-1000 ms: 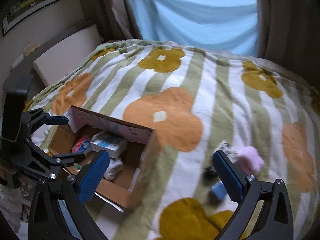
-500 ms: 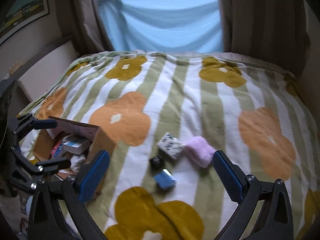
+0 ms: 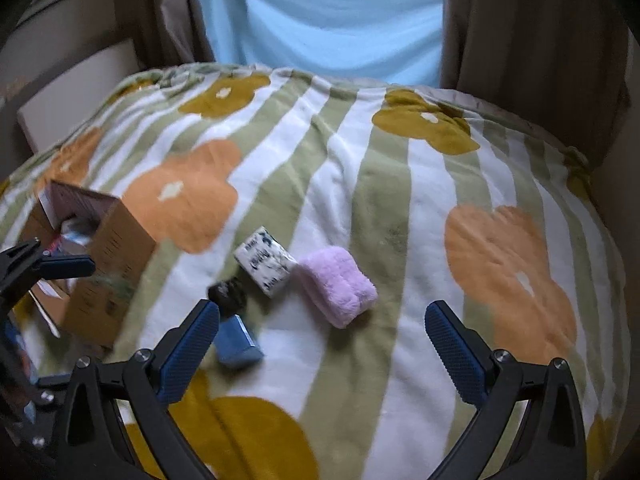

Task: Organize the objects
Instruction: 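Move both tools back toward the remaining items on the bed, then grasp the blue cube box with the left tool while the right tool grasps the pink sock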

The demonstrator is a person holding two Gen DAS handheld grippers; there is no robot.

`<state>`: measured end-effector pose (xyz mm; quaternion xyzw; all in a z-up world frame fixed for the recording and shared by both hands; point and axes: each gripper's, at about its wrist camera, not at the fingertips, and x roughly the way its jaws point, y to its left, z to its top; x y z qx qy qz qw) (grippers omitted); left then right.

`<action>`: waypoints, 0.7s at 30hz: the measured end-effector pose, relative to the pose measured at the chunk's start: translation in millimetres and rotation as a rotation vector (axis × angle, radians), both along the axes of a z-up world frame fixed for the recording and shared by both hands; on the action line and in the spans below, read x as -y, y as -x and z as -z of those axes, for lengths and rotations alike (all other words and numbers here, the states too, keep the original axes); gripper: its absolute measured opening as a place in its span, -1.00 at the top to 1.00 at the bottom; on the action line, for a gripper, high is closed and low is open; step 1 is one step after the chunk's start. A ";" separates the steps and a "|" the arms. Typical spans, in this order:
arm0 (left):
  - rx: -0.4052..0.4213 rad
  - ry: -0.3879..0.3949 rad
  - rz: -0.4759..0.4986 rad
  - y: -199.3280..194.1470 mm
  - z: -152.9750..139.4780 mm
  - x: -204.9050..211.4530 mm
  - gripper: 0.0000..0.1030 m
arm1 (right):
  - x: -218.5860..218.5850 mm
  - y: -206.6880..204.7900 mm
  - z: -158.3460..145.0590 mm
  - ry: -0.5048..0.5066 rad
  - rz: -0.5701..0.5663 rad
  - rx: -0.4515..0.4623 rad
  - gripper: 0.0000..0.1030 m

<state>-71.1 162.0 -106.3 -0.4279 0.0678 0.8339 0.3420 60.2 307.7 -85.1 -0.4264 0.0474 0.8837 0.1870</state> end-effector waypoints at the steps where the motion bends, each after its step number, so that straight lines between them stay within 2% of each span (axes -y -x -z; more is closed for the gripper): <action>1: -0.001 -0.004 0.002 0.4 5.3 -2.8 -0.92 | -4.0 2.3 7.1 0.009 -0.007 0.005 -0.99; 6: 0.000 0.010 0.026 6.0 29.4 -16.0 -0.90 | -14.4 13.1 31.8 0.009 -0.035 0.029 -0.99; 12: 0.006 0.009 0.041 15.9 52.8 -27.4 -0.76 | -25.5 32.8 53.5 -0.007 -0.072 0.081 -0.99; 14: 0.015 0.013 0.047 19.9 60.2 -30.8 -0.59 | -29.2 39.8 61.3 -0.018 -0.089 0.097 -0.99; 18: 0.039 0.017 0.049 25.8 72.0 -34.3 -0.45 | -36.2 50.8 77.2 -0.029 -0.107 0.139 -0.99; 21: 0.059 0.010 0.048 31.4 79.1 -36.1 -0.33 | -39.3 57.3 88.4 -0.037 -0.119 0.171 -0.89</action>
